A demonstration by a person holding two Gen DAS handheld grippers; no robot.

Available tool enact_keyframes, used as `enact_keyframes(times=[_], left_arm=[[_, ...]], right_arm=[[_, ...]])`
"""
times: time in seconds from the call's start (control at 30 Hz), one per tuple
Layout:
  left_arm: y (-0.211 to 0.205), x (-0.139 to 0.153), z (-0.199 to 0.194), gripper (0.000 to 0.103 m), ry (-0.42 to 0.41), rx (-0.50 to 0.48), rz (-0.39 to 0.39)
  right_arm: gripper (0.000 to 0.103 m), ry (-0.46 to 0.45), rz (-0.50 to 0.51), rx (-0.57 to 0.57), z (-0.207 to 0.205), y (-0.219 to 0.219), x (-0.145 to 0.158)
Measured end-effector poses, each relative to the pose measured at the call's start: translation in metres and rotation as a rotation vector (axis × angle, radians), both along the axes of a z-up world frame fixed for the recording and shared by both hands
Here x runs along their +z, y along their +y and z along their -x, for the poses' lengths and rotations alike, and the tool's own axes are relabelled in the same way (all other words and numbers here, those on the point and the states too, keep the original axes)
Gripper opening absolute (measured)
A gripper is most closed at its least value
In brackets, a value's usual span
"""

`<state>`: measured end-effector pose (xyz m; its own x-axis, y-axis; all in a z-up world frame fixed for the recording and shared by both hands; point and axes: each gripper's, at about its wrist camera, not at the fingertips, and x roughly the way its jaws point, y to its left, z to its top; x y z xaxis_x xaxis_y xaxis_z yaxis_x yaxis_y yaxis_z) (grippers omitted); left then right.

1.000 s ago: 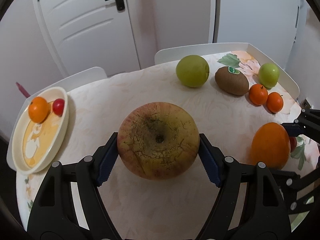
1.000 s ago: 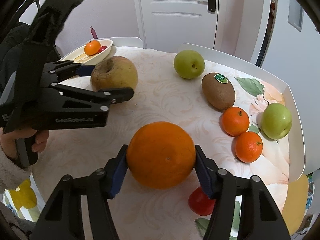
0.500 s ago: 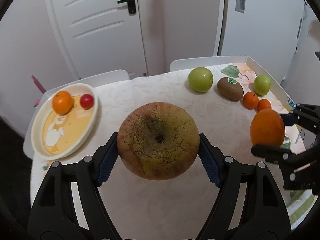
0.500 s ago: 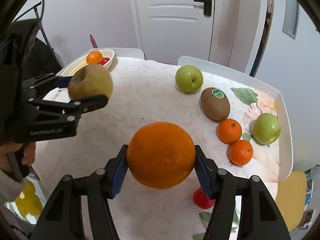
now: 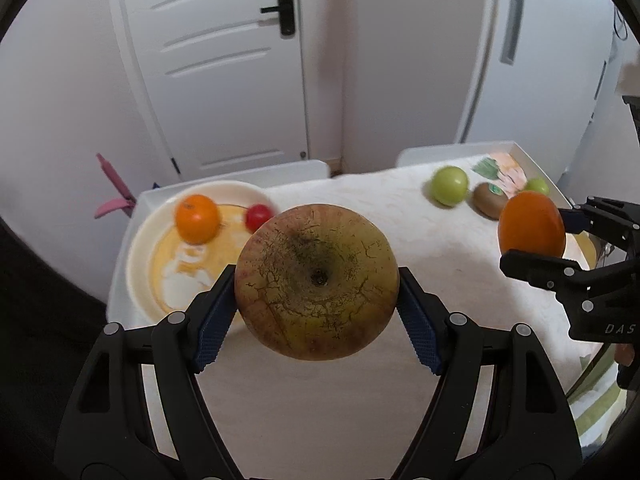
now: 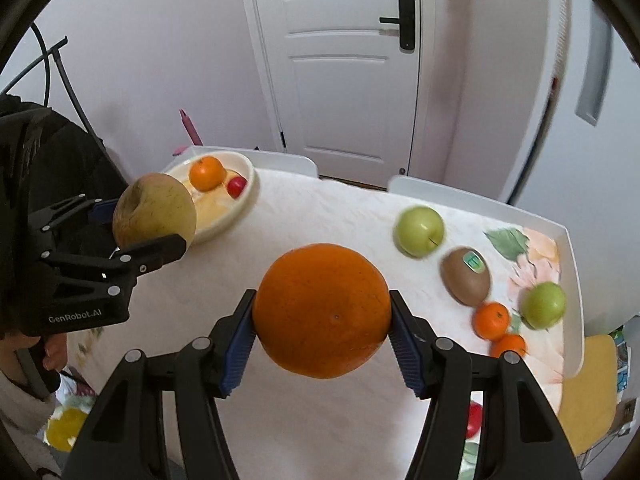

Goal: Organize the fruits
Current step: 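Carry the apple and big orange to the duck plate and release both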

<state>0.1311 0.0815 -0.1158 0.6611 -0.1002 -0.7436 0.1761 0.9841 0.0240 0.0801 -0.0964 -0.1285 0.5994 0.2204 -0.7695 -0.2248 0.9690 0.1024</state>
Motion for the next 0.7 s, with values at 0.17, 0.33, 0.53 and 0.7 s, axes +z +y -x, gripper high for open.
enact_keyframes(times=[0.17, 0.33, 0.53, 0.7], left_arm=[[0.043, 0.004, -0.013, 0.081, -0.012, 0.037, -0.003], [0.088, -0.002, -0.026, 0.081, -0.009, 0.088, -0.01], [0.13, -0.018, -0.045, 0.081, 0.012, 0.134, -0.005], [0.144, -0.037, -0.063, 0.081, 0.022, 0.12, -0.019]], right_arm=[[0.058, -0.002, -0.015, 0.014, -0.023, 0.039, 0.009], [0.058, -0.003, -0.027, 0.053, -0.048, 0.076, 0.008], [0.058, 0.003, -0.038, 0.103, -0.081, 0.118, -0.001], [0.058, 0.02, -0.055, 0.111, -0.102, 0.139, -0.012]])
